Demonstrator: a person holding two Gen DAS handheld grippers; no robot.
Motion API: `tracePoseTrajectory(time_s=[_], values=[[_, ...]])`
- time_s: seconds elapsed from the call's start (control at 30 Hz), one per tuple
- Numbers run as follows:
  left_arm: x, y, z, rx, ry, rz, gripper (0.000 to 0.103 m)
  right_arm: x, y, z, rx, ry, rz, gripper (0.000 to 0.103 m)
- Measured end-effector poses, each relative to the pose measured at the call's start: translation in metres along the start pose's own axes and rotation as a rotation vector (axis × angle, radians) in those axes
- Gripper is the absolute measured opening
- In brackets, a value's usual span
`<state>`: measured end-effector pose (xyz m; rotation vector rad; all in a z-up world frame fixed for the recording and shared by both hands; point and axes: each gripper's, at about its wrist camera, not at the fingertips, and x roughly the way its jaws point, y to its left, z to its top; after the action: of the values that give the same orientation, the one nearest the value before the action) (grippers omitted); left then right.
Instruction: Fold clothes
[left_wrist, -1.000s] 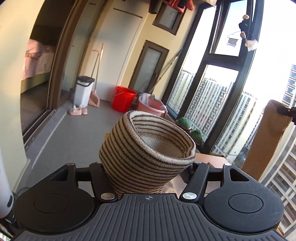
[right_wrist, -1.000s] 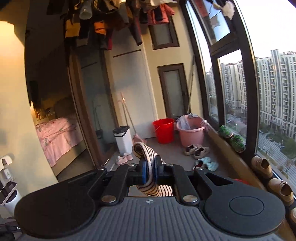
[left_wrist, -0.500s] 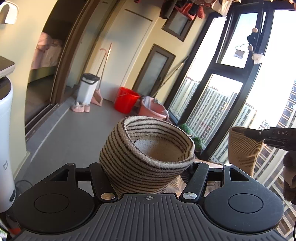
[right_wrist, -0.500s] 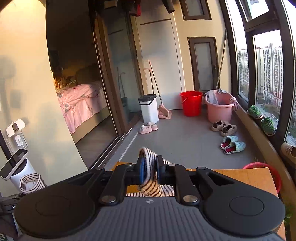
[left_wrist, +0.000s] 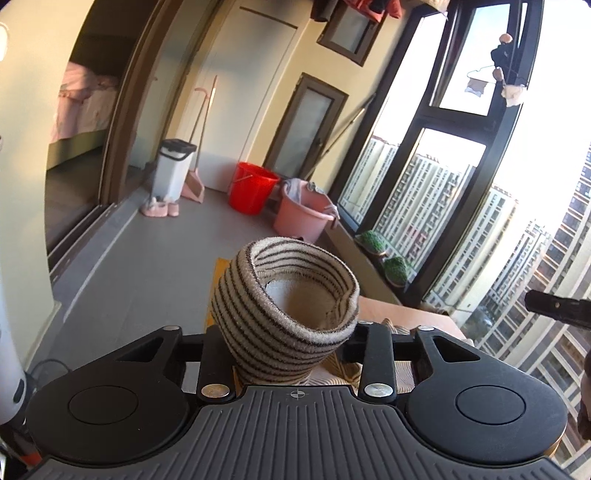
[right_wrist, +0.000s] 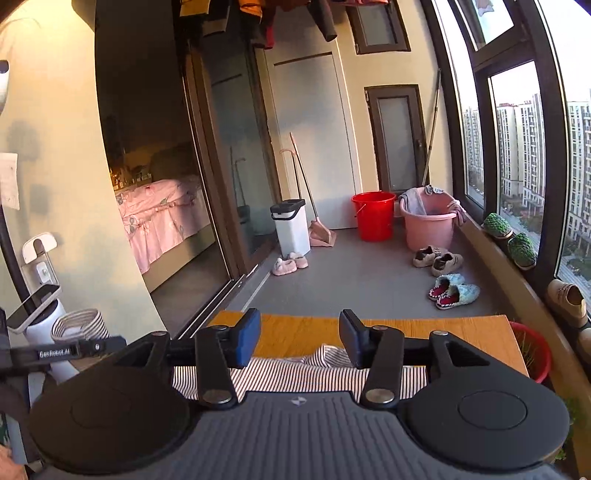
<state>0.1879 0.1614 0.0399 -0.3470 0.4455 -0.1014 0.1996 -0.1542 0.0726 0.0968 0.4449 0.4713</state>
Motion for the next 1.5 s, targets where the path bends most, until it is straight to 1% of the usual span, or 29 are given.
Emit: tracePoseTrajectory(time_s=[0.1,0.2,0.3,0.37,0.5,0.57,0.6,0.63,0.67,0.7,0.73,0.77,0.8,0.83,0.9,0.93,1.0,1.1,1.2,1.27,1.37,1.5], values=[[-0.002,-0.021,0.003,0.059,-0.007,-0.013,0.026,-0.005,0.002,-0.009,0.007,0.021,0.098,0.047],[-0.006,-0.047,-0.002,0.151,-0.011,-0.04,0.025,-0.01,0.021,-0.008,-0.019,0.019,0.219,0.047],[-0.006,-0.073,-0.015,0.251,0.008,-0.071,0.025,-0.007,0.042,-0.004,0.001,0.041,0.348,0.048],[-0.005,-0.087,-0.024,0.302,0.026,-0.101,0.025,0.0,0.052,-0.004,0.01,0.062,0.385,0.051],[-0.002,-0.105,-0.036,0.356,0.054,-0.147,0.025,0.011,0.059,-0.006,-0.011,0.083,0.398,0.051],[-0.001,-0.108,-0.04,0.368,0.06,-0.156,0.025,0.016,0.063,-0.008,-0.021,0.093,0.404,0.05],[-0.001,-0.108,-0.041,0.37,0.061,-0.158,0.026,0.019,0.065,-0.009,-0.026,0.098,0.407,0.047],[0.0,-0.108,-0.041,0.369,0.061,-0.157,0.026,0.022,0.067,-0.009,-0.031,0.103,0.411,0.03],[0.0,-0.108,-0.041,0.368,0.061,-0.156,0.029,0.024,0.069,-0.01,-0.036,0.109,0.414,0.007],[0.001,-0.107,-0.041,0.366,0.06,-0.154,0.032,0.027,0.07,-0.011,-0.041,0.114,0.417,0.004],[0.001,-0.106,-0.041,0.363,0.055,-0.148,0.035,0.03,0.072,-0.011,-0.046,0.119,0.42,0.004],[0.001,-0.105,-0.04,0.358,0.048,-0.141,0.043,0.032,0.074,-0.012,-0.049,0.123,0.422,0.004],[0.0,-0.103,-0.039,0.351,0.041,-0.133,0.054,0.033,0.072,-0.01,-0.038,0.118,0.412,0.004],[-0.001,-0.1,-0.037,0.339,0.031,-0.124,0.059,0.035,0.07,-0.008,-0.026,0.115,0.403,0.003],[-0.006,-0.094,-0.033,0.314,0.013,-0.102,0.078,0.038,0.064,-0.002,-0.003,0.097,0.378,0.003],[-0.008,-0.091,-0.031,0.301,0.004,-0.09,0.082,0.038,0.06,0.003,0.012,0.077,0.365,0.003],[-0.011,-0.088,-0.029,0.284,-0.008,-0.068,0.095,0.037,0.048,0.014,0.046,0.031,0.34,0.003],[-0.011,-0.086,-0.029,0.287,0.003,-0.059,0.097,0.028,0.019,0.027,0.107,-0.041,0.298,0.003],[-0.007,-0.09,-0.034,0.293,0.036,-0.08,0.098,0.019,-0.018,0.032,0.152,-0.091,0.215,0.003],[-0.002,-0.094,-0.039,0.302,0.059,-0.098,0.099,0.017,-0.048,0.03,0.198,-0.099,0.153,0.003],[0.006,-0.1,-0.045,0.325,0.098,-0.119,0.1,0.017,-0.091,0.016,0.249,-0.075,0.056,0.003],[0.018,-0.104,-0.054,0.356,0.149,-0.113,0.101,0.022,-0.134,-0.022,0.267,0.015,-0.1,0.003]])
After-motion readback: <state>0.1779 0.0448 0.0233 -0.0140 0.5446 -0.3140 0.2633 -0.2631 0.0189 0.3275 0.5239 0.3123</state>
